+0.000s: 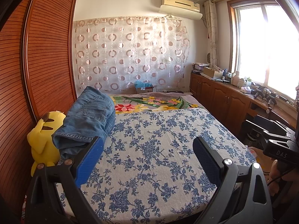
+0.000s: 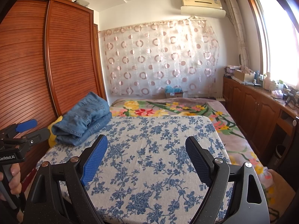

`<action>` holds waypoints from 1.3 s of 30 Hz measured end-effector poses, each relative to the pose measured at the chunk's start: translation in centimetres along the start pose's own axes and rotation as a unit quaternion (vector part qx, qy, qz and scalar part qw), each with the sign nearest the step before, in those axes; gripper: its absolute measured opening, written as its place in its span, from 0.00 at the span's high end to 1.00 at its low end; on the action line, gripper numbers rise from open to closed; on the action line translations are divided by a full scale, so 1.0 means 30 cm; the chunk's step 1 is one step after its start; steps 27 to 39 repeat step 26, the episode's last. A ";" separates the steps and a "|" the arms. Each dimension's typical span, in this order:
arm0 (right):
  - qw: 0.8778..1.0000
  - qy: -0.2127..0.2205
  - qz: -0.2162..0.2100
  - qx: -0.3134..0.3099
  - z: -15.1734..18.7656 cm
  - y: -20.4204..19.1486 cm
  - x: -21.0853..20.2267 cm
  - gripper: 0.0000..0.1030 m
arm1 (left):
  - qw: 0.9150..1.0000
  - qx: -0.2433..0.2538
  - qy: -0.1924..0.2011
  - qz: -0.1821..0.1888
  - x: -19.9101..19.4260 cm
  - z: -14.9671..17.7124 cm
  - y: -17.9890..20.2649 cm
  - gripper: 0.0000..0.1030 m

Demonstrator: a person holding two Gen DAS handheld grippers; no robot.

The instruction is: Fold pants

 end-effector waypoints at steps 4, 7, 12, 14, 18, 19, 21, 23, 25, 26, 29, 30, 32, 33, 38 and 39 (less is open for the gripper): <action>1.000 0.000 0.000 0.000 0.001 0.000 -0.001 0.15 | 1.000 0.000 0.000 0.000 0.000 -0.002 0.002 0.06; 1.000 0.000 0.000 0.000 0.001 0.000 -0.001 0.15 | 1.000 0.000 0.000 0.000 0.000 -0.001 0.001 0.06; 1.000 0.000 0.000 0.000 0.003 0.000 -0.001 0.15 | 1.000 0.000 0.001 0.000 -0.004 -0.003 0.002 0.06; 1.000 0.000 0.000 0.000 0.003 -0.001 0.000 0.15 | 1.000 0.000 0.001 0.000 -0.004 -0.003 0.002 0.06; 1.000 0.000 0.000 0.001 0.003 -0.001 0.000 0.15 | 1.000 -0.001 0.000 0.002 -0.002 0.000 0.000 0.06; 1.000 0.000 0.000 0.001 0.004 0.000 0.000 0.15 | 1.000 -0.001 0.000 0.002 -0.003 -0.005 0.004 0.06; 1.000 0.000 0.000 0.000 0.004 -0.001 0.001 0.15 | 1.000 -0.001 0.000 0.000 -0.002 -0.008 0.005 0.06; 1.000 0.000 0.000 0.000 0.001 -0.005 0.002 0.15 | 1.000 -0.001 0.000 0.000 -0.002 -0.013 0.008 0.06; 1.000 0.000 0.000 0.000 0.001 -0.005 0.002 0.15 | 1.000 -0.001 0.000 0.000 -0.003 -0.013 0.009 0.06; 1.000 0.000 0.000 0.000 0.001 -0.006 0.002 0.15 | 1.000 0.000 0.000 0.000 -0.001 -0.014 0.007 0.06; 1.000 0.000 0.000 0.000 0.001 -0.006 0.002 0.15 | 1.000 0.000 0.000 0.000 -0.001 -0.014 0.007 0.06; 1.000 0.000 0.000 0.000 0.001 -0.006 0.002 0.15 | 1.000 0.000 0.000 0.000 -0.001 -0.014 0.007 0.06; 1.000 0.000 0.000 0.000 0.001 -0.006 0.002 0.15 | 1.000 0.000 0.000 0.000 -0.001 -0.014 0.007 0.06; 1.000 0.000 0.000 0.000 0.001 -0.006 0.002 0.15 | 1.000 0.000 0.000 0.000 -0.001 -0.014 0.007 0.06; 1.000 0.000 0.000 0.000 0.001 -0.006 0.002 0.15 | 1.000 0.000 0.000 0.000 -0.001 -0.014 0.007 0.06; 1.000 0.000 0.000 0.000 0.001 -0.006 0.002 0.15 | 1.000 0.000 0.000 0.000 -0.001 -0.014 0.007 0.06</action>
Point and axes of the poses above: each gripper's, at about its wrist camera, not at the fingertips, and x roughly the way its jaws point, y to its right, z to its underside, the point moved 7 cm from there along x, roughly the way its jaws point, and after that the axes turned 2 degrees about y, right-handed, at the moved point
